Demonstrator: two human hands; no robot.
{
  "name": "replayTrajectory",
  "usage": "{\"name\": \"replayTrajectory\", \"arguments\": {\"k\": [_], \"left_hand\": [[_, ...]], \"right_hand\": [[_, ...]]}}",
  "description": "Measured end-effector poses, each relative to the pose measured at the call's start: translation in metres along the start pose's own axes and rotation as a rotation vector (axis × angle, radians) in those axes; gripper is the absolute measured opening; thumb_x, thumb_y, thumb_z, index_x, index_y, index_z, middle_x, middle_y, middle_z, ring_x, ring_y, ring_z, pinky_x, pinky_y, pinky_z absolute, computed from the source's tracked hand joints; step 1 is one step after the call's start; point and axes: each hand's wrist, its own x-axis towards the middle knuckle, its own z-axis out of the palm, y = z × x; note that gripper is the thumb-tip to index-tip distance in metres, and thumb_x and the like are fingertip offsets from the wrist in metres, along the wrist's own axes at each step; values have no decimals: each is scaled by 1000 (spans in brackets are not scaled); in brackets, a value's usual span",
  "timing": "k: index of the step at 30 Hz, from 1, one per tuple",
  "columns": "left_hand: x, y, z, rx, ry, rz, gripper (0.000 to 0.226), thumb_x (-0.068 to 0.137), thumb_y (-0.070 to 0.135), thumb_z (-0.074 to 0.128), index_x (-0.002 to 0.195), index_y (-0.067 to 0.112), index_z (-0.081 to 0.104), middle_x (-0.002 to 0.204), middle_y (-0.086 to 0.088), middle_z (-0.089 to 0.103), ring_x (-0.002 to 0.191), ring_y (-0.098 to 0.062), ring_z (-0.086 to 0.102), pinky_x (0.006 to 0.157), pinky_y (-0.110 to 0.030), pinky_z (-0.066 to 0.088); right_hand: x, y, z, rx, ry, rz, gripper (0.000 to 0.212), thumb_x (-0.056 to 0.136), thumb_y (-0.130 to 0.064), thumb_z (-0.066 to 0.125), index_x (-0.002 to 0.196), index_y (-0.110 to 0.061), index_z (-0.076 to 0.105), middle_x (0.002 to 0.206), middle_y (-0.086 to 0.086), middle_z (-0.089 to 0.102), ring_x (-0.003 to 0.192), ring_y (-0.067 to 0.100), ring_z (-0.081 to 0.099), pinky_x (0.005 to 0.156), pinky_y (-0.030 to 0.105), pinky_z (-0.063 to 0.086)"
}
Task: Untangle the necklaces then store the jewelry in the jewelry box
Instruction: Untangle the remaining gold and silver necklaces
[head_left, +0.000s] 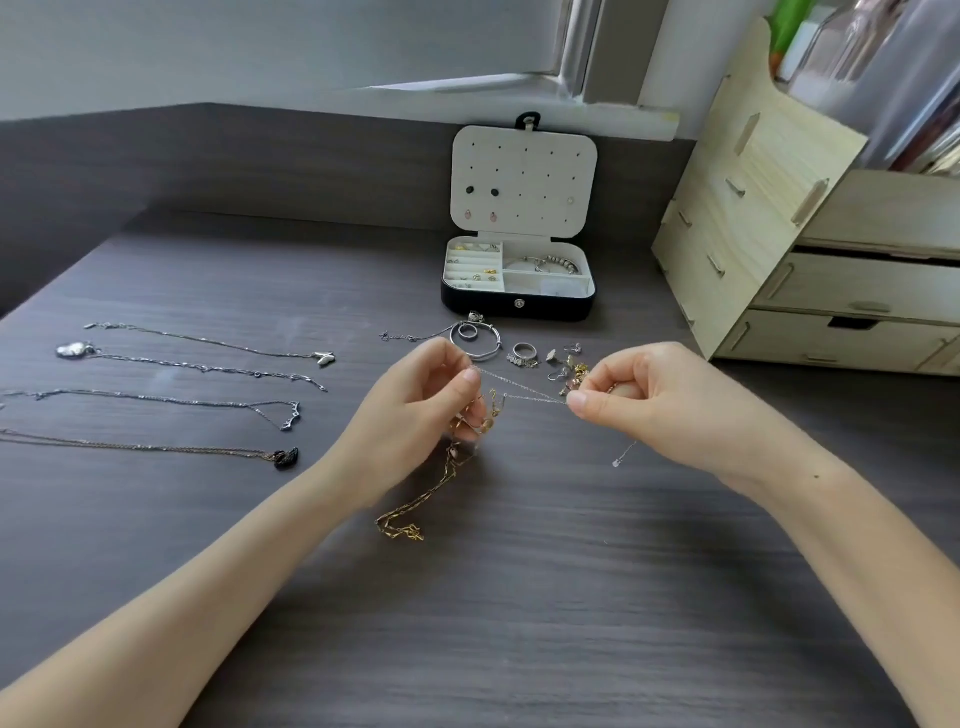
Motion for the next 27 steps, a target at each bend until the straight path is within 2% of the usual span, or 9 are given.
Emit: {"name": "replayTrajectory", "arguments": {"k": [6,10,14,17,22,27], "left_hand": [[2,-5,0,123,-62,-4,15,98,8,43,84,9,45,66,-7,61,62,-18,59,52,-23,45],[8,-9,-1,236,-58,23,17,97,10,45,81,16,47,64,2,63,59,-14,58,53,-17,39],[18,-11,-2,431,-4,97,22,95,14,51,76,24,50,64,5,60,62,-17,57,69,-35,47],[24,-11,-3,557,18,116,21,93,17,54,74,26,51,66,7,61,69,-18,59,72,-35,46],[33,-10,-2,662,7,103,19,91,19,56,74,26,52,72,0,65,70,-16,58,73,-32,44],[39,-9,1,723,-1,73,15,91,20,57,76,23,54,66,8,60,68,-14,57,70,-31,43]], "right_hand": [[2,12,8,-59,10,12,25,87,-28,64,65,-18,60,34,-11,34,35,5,31,39,11,26],[9,22,17,-232,103,-1,23,87,-32,61,66,-22,56,38,-14,45,41,3,43,47,14,30],[16,25,23,-377,203,-28,23,89,-35,57,68,-26,51,52,-10,48,58,7,47,57,26,34],[17,25,26,-460,229,-56,16,89,-37,54,77,-26,54,61,-12,51,75,16,55,64,27,33],[18,25,32,-546,237,-98,12,91,-36,52,84,-26,54,77,-11,54,84,19,56,66,27,33],[17,26,35,-670,265,-171,13,92,-32,51,97,-25,61,101,-6,55,95,22,57,70,29,37]]}}
